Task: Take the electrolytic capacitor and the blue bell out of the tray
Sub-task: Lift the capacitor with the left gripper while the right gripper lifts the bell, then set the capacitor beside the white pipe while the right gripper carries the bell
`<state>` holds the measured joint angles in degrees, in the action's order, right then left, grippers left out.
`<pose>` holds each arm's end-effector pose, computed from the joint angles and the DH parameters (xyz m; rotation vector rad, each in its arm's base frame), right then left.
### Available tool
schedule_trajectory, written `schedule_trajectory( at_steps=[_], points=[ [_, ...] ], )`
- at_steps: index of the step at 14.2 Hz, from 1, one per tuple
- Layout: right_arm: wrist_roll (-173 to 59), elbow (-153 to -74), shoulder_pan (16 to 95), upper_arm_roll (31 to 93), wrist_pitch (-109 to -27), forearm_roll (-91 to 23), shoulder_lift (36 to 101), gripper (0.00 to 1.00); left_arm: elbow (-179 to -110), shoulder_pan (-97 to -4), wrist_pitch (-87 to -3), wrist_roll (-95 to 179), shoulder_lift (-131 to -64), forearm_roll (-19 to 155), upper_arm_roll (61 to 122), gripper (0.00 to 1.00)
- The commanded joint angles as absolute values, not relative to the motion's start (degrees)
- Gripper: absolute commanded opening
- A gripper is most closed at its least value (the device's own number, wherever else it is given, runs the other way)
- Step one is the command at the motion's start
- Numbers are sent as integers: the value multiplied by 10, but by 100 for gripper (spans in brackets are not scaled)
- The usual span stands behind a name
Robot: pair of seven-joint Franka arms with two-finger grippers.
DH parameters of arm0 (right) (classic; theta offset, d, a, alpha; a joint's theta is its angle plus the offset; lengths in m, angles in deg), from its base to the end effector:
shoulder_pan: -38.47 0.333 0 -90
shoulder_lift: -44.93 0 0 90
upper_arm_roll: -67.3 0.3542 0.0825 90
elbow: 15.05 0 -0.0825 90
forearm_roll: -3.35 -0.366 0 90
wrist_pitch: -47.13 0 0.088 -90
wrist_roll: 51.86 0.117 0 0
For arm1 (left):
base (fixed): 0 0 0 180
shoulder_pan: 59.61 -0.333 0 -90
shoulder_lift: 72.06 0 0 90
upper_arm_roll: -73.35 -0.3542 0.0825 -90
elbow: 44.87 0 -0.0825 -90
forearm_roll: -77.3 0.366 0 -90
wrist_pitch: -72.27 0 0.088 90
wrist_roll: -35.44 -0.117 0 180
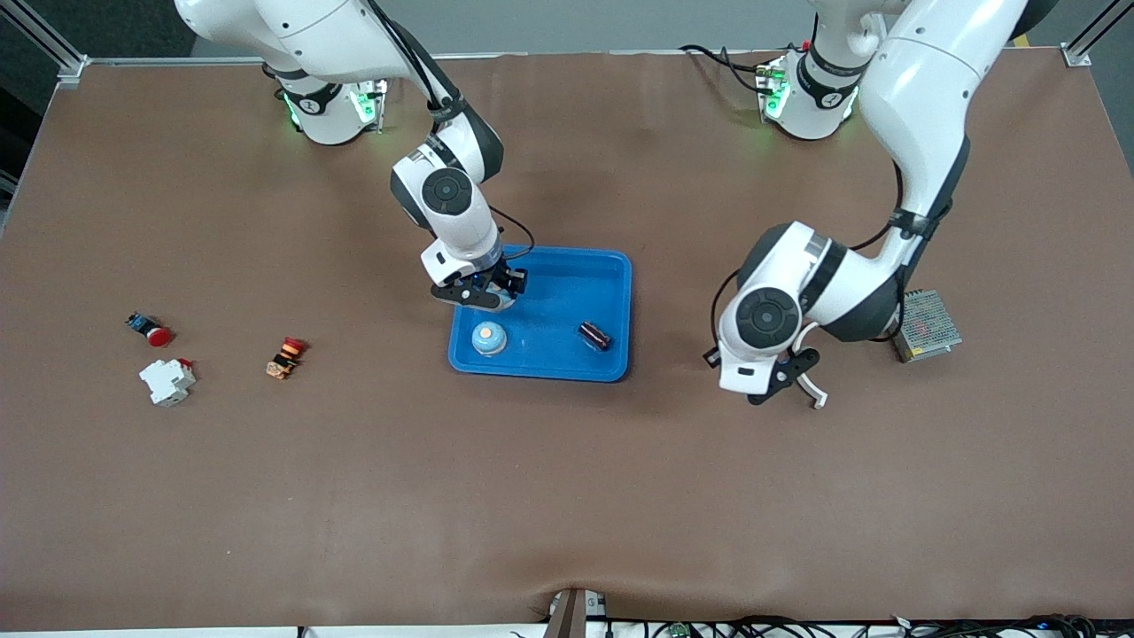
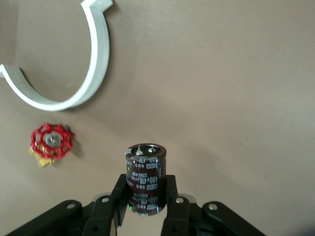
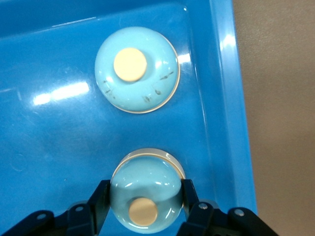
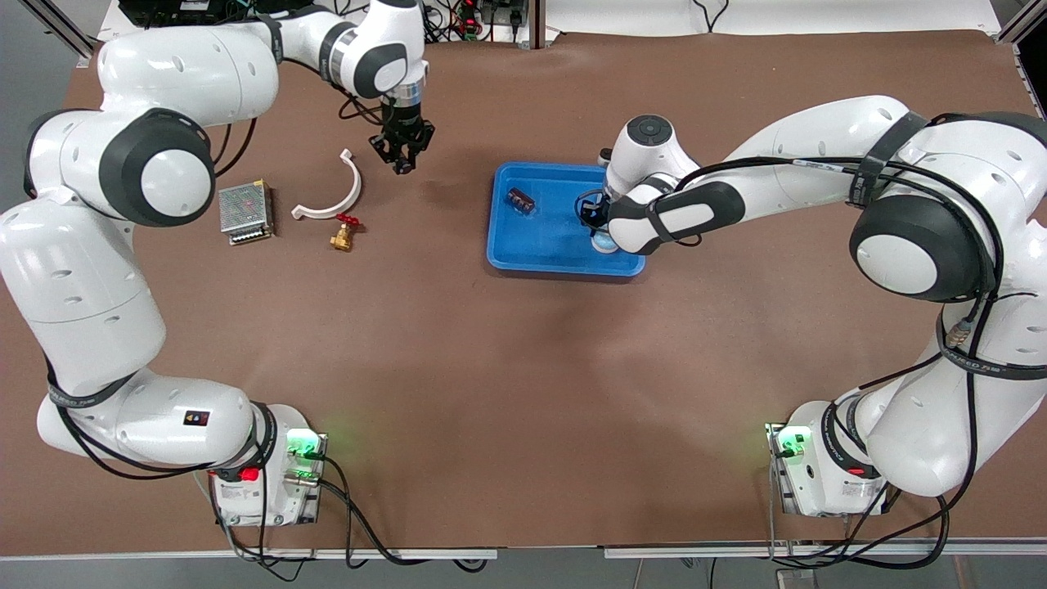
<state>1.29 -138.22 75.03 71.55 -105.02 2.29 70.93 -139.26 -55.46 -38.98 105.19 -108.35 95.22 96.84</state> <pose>0.4414 0.3792 0.2316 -3.0525 0.3678 -0.0091 0.6068 -0.2509 0.2794 -2.7706 -0.8834 0.2369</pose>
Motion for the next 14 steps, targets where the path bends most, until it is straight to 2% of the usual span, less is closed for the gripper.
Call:
schedule_trajectory(
  at_steps=[1, 6, 7, 9, 14],
  points=[
    [15, -1368, 754, 708, -1026, 32, 697, 0, -1401, -588, -426, 1051, -1105, 987, 974, 0],
    [-111, -1357, 676, 709, -868, 31, 609, 0, -1401, -602, -462, 1051, -1139, 1022, 973, 0],
    [-140, -1358, 656, 710, -851, 30, 594, 0, -1399, -602, -462, 1050, -1143, 1030, 973, 15],
    [-192, -1362, 633, 709, -825, 29, 572, 0, -1398, -601, -462, 1051, -1142, 1043, 974, 99],
    [-268, -1430, 584, 708, -846, 29, 527, 0, -1360, -581, -454, 1066, -1138, 1031, 980, 100]
  ],
)
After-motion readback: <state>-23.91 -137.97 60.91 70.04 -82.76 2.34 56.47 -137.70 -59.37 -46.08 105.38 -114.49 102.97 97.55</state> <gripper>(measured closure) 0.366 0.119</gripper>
